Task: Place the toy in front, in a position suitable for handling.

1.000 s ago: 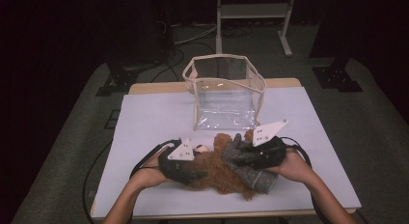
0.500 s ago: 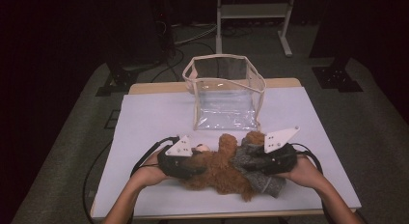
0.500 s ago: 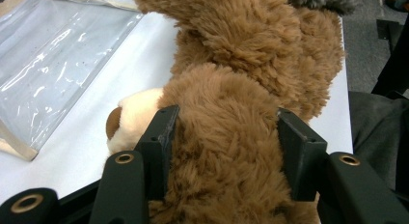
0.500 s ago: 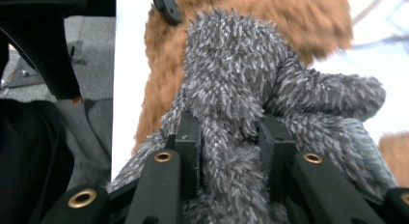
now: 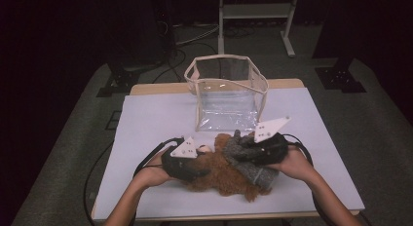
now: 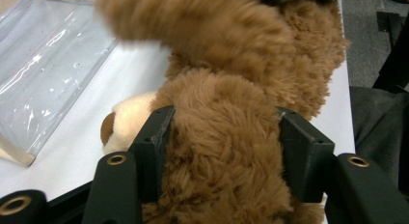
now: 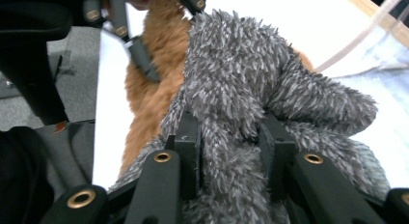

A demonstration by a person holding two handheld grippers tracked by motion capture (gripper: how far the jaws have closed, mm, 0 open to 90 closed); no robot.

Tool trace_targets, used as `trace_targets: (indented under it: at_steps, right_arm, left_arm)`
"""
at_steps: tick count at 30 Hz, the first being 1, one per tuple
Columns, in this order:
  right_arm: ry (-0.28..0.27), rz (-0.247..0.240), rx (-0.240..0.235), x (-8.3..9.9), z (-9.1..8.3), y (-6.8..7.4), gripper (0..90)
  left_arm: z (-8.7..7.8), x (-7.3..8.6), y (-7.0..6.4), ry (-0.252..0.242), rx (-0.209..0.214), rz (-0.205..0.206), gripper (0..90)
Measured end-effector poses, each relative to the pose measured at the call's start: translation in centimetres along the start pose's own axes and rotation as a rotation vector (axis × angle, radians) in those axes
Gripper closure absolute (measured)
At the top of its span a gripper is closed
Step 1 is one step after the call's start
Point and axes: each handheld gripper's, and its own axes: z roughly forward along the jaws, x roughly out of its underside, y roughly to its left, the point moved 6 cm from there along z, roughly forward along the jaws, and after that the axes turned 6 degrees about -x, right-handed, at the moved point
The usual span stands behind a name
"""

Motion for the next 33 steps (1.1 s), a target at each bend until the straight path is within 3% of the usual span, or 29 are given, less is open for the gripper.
trace_targets:
  at_steps: [3, 6, 10, 11, 15, 17, 22, 27, 33]
  right_arm:
    - [0.03, -0.002, -0.033, -1.0, 1.9, -0.1, 65.8]
    - [0.051, -0.007, -0.051, -0.7, 2.2, 0.2, 65.6]
    - [0.046, 0.012, -0.04, 0.3, 1.0, 0.1, 65.6]
    - [0.034, 0.034, -0.029, 1.6, -0.4, 0.0, 65.4]
    - [0.007, 0.067, -0.01, 3.2, -2.3, 0.0, 65.6]
    - [-0.002, 0.101, 0.028, 4.8, -4.0, -0.2, 65.4]
    - [0.001, 0.126, 0.064, 6.2, -5.4, -0.5, 65.0]
    - [-0.01, 0.112, 0.066, 5.8, -5.0, 0.0, 65.0]
    - [-0.025, 0.061, 0.007, 4.5, -3.3, 1.7, 65.0]
  left_arm:
    - [0.0, 0.1, -0.3, 0.001, 0.002, 0.018, 41.8]
    - [-0.1, 0.2, -0.2, 0.004, -0.002, 0.012, 42.3]
    - [-0.1, 0.2, -0.2, -0.003, -0.007, -0.004, 42.4]
    - [-0.1, 0.2, -0.2, -0.004, -0.011, -0.001, 42.3]
    - [0.0, 0.2, -0.2, -0.003, -0.011, -0.001, 42.3]
    - [0.0, 0.1, -0.2, -0.001, -0.011, -0.003, 42.1]
    - [0.0, 0.2, -0.2, 0.0, -0.008, -0.002, 41.8]
    - [-0.1, 0.2, -0.3, 0.002, -0.011, 0.001, 41.7]
    - [-0.1, 0.3, -0.2, -0.006, -0.01, -0.008, 41.3]
